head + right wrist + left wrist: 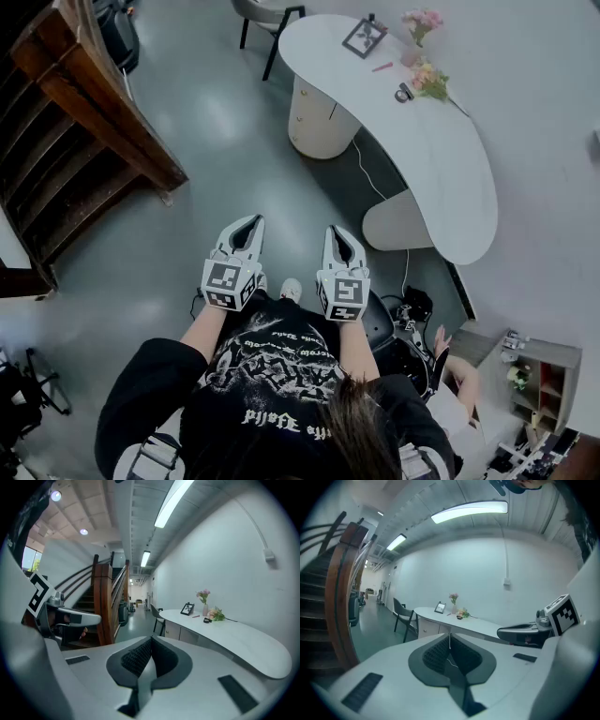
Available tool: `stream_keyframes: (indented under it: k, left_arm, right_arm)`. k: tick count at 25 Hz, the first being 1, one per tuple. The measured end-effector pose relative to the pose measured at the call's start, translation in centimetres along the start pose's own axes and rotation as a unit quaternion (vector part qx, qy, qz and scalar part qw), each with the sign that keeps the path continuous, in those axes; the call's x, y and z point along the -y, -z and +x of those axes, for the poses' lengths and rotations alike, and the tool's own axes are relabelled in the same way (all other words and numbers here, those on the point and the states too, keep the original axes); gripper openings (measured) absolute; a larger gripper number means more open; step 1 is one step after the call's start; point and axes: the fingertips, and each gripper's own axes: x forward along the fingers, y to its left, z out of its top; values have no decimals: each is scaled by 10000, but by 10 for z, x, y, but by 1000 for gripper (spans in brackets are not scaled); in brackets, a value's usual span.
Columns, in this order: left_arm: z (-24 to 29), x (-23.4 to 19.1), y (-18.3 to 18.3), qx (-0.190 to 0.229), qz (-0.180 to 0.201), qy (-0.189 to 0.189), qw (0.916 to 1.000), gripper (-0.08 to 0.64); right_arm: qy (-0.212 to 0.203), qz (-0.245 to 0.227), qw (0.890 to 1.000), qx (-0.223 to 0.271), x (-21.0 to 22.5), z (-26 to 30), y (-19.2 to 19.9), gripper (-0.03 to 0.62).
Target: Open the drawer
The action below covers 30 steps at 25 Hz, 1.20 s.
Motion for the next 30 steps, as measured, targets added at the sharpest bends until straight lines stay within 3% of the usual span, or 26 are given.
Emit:
stream_keyframes:
  k: [12,30]
  left_arm:
    - [9,18,-11,190,139,-187,9995,28]
    - [19,58,19,101,14,-440,9990,28]
  right_arm:
    - [-194,207,9995,159,22,-5,2,26]
    - [-613,245,9976,184,55,-9,26,26]
